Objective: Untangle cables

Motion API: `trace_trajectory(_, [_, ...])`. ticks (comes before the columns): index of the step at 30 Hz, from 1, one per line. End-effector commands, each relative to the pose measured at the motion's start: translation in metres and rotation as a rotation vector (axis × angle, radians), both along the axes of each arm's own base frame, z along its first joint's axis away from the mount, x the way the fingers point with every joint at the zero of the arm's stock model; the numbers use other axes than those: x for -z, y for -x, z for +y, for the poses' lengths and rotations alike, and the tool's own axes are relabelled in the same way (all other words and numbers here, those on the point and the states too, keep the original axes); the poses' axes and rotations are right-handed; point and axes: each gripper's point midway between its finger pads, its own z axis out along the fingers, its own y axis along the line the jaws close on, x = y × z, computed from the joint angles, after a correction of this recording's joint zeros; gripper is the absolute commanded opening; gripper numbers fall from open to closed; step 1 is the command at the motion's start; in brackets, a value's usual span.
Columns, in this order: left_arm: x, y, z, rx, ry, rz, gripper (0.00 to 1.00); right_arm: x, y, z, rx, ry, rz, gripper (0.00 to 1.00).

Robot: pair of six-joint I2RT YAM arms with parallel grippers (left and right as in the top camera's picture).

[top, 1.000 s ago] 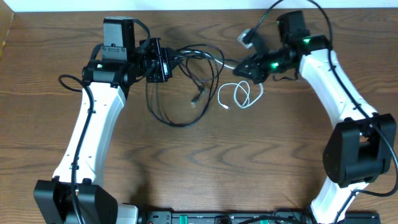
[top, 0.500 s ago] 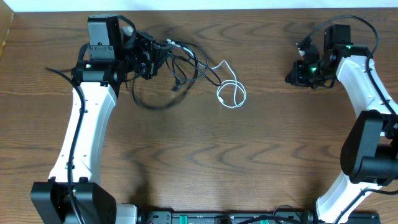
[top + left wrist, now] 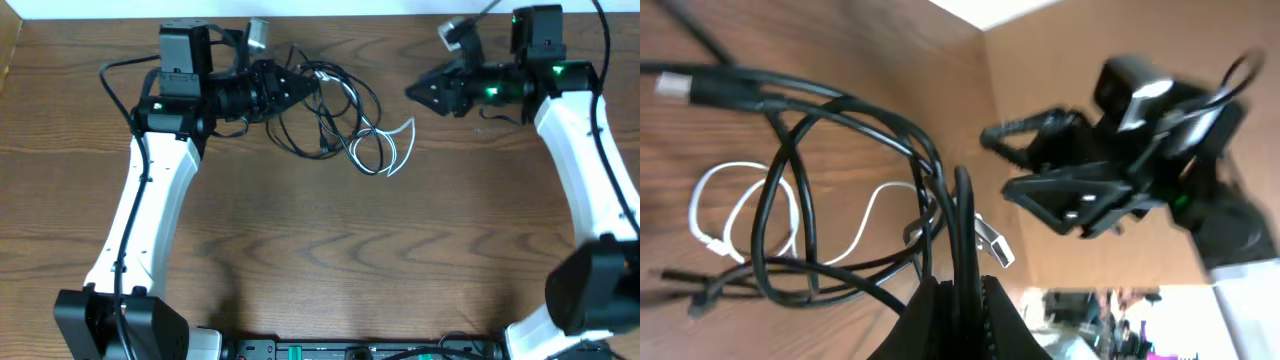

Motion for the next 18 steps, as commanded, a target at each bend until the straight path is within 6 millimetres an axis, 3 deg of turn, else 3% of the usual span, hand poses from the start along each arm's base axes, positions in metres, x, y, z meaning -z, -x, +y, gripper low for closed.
trace_trajectory(1, [-0.021,0.025,-0.018,0.193,0.050,-0.181,0.08,-0.009,0.013,0.025,-0.090,-0.027,-0.034,0.53])
trace_trajectory(5, [-0.021,0.029,-0.022,0.223,0.053,-0.204,0.07,-0.008,0.026,0.050,-0.171,-0.012,-0.073,0.59])
trace_trajectory(10, [-0.020,0.030,-0.022,0.223,0.053,-0.201,0.08,0.005,0.022,0.054,-0.160,0.024,-0.053,0.55])
trace_trajectory(12, [-0.020,0.030,-0.022,0.223,0.053,-0.198,0.07,0.009,0.020,0.054,-0.155,0.034,-0.045,0.47])
trace_trajectory(15, [-0.020,0.030,-0.022,0.222,0.052,-0.199,0.08,0.027,-0.001,0.035,0.038,0.140,0.032,0.03])
trace_trajectory(17, [-0.020,0.030,-0.022,0.222,0.053,-0.198,0.07,0.041,-0.019,0.014,0.231,0.227,0.094,0.01])
trace_trajectory(18, [-0.020,0.030,-0.022,0.221,0.052,-0.199,0.07,0.052,-0.029,-0.007,0.389,0.292,0.140,0.01])
